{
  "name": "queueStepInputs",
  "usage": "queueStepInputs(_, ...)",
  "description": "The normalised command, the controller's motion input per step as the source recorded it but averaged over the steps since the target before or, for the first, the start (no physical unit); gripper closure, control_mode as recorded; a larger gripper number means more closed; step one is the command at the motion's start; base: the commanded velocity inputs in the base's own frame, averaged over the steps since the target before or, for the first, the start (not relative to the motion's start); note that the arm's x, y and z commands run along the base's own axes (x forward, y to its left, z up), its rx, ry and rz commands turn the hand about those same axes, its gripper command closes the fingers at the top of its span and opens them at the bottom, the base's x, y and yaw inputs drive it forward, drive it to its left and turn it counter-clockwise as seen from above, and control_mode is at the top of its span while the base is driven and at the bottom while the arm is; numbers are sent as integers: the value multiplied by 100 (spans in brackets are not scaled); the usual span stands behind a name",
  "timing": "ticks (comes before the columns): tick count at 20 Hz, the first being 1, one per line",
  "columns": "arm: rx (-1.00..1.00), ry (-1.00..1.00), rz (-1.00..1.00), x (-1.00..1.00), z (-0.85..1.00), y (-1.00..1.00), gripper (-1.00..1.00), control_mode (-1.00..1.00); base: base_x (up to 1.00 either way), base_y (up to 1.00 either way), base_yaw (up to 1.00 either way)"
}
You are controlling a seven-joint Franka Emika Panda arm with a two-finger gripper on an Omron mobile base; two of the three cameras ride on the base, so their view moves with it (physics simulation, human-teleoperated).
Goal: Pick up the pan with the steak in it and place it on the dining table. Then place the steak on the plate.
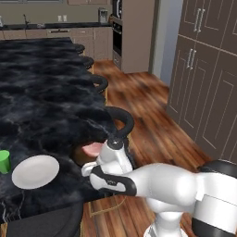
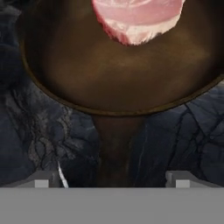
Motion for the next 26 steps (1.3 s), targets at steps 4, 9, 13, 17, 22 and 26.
queueStepInputs(4, 4, 0, -8, 0, 37, -8, -100, -100, 0, 0, 0)
queueStepInputs(9, 4, 3, -11, 23, 35, -2, -100, -100, 0, 0, 0)
queueStepInputs(13, 3, 5, -13, 43, 24, -1, -100, -100, 0, 0, 0)
queueStepInputs(17, 3, 5, -10, 39, 16, -3, -100, -100, 0, 0, 0)
queueStepInputs(22, 2, 5, -7, 33, 6, -4, -100, -100, 0, 0, 0)
queueStepInputs(26, 4, 6, -4, 37, 0, 0, -100, -100, 0, 0, 0)
